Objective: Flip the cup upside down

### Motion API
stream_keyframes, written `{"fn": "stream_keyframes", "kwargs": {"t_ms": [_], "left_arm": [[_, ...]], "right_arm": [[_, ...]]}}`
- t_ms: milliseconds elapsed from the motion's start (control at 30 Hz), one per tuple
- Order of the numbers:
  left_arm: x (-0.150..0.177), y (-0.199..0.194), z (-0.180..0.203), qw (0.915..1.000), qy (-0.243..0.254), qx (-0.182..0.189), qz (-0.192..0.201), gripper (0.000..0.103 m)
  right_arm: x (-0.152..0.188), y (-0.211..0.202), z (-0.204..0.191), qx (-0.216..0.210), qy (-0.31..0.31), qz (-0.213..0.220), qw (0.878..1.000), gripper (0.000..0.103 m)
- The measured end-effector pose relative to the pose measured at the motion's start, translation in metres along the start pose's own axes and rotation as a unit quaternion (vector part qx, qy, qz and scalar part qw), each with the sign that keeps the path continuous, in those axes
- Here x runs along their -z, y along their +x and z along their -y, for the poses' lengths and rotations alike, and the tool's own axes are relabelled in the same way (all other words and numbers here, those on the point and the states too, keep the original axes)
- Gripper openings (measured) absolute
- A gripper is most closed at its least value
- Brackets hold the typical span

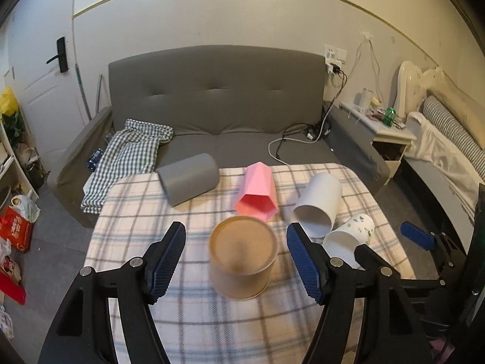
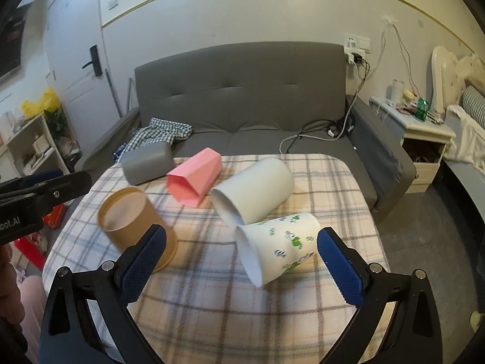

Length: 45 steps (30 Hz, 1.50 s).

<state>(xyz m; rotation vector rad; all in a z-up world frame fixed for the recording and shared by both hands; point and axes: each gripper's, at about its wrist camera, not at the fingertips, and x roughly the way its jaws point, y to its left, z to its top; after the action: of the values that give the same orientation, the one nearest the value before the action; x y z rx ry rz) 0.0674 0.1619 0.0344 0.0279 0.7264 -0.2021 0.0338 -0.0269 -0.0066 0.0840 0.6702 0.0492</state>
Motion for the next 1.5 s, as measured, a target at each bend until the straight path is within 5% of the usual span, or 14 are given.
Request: {"fn": "stream_keyframes", "kwargs": {"t_ms": [500, 800, 1500], "left_arm": [[0.04, -0.026, -0.051, 0.9988, -0.041, -0.002, 0.027, 0.072], [0.07, -0.012, -0.069, 0.9977, -0.059, -0.028, 0.016, 0.092], [0.083, -0.015, -0.081, 0.9968, -0.069, -0.026, 0.031, 0.094]], "right_arm": [[0.012, -0.029, -0.048, 0.014, -0.056, 0.024, 0.998, 0.1], [0.027, -0.02, -0.058, 0.018, -0.039, 0.008, 0.999, 0.1], [0.035, -0.01, -0.066, 0.022, -0.047, 0.002, 0.999, 0.103]]}}
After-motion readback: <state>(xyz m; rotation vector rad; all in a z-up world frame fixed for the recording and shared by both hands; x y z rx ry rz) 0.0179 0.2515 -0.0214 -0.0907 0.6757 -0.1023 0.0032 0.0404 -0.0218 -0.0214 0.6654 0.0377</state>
